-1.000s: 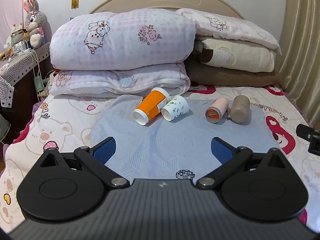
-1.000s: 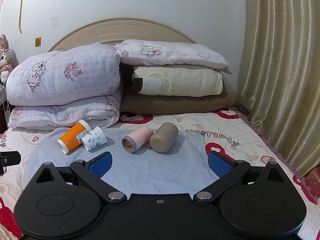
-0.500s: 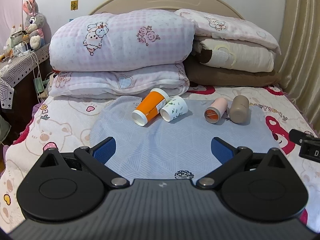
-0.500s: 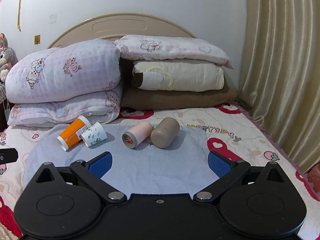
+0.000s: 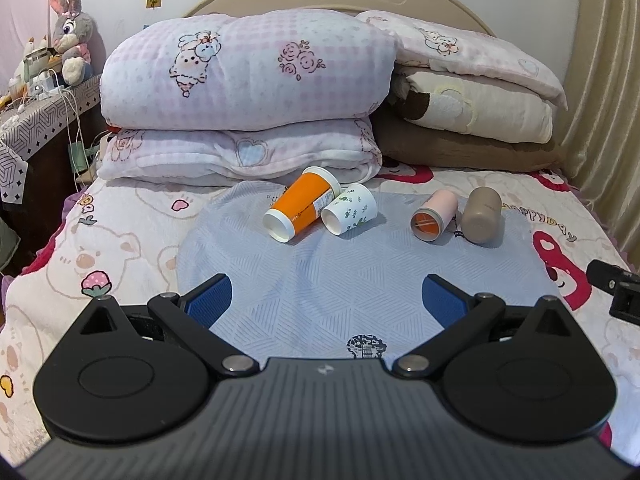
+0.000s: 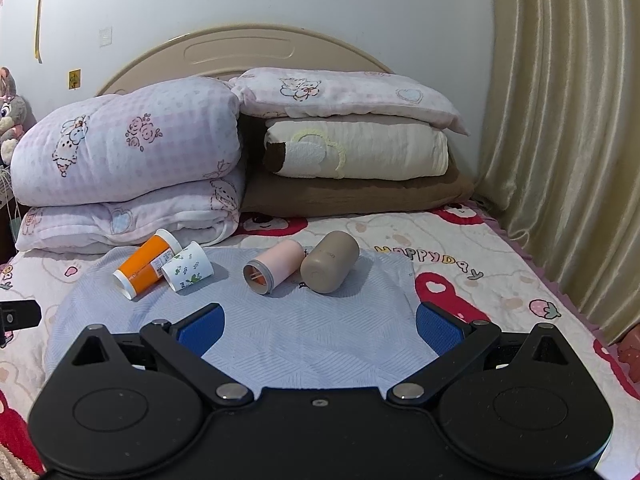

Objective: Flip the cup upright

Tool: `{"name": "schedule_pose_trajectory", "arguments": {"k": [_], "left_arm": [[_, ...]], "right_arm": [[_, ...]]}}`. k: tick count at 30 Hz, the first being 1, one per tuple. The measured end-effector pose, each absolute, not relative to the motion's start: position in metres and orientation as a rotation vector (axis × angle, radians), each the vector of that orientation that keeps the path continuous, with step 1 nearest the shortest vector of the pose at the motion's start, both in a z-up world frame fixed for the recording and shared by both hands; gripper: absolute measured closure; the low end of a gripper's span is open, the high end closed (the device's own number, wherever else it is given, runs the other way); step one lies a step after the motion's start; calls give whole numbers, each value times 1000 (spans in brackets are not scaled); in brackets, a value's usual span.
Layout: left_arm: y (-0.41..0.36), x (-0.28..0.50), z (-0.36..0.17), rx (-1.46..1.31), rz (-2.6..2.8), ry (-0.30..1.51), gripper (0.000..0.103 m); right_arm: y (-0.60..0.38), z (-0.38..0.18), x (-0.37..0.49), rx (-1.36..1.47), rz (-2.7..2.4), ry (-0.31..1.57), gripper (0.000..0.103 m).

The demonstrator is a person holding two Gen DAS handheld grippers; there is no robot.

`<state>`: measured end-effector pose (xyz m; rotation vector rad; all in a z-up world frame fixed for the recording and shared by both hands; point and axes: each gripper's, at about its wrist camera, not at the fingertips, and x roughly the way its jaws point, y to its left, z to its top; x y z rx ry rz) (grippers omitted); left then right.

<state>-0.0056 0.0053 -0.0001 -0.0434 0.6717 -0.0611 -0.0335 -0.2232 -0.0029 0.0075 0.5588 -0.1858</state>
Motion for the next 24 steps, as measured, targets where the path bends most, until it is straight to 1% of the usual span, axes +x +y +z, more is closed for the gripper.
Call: {"name": "schedule_pose_trajectory", "arguments": {"k": [24], "left_arm": [[-6, -11, -3, -30, -82, 666, 0]], "right_arm": [[-222, -3, -35, 6, -185, 557, 0]]}}
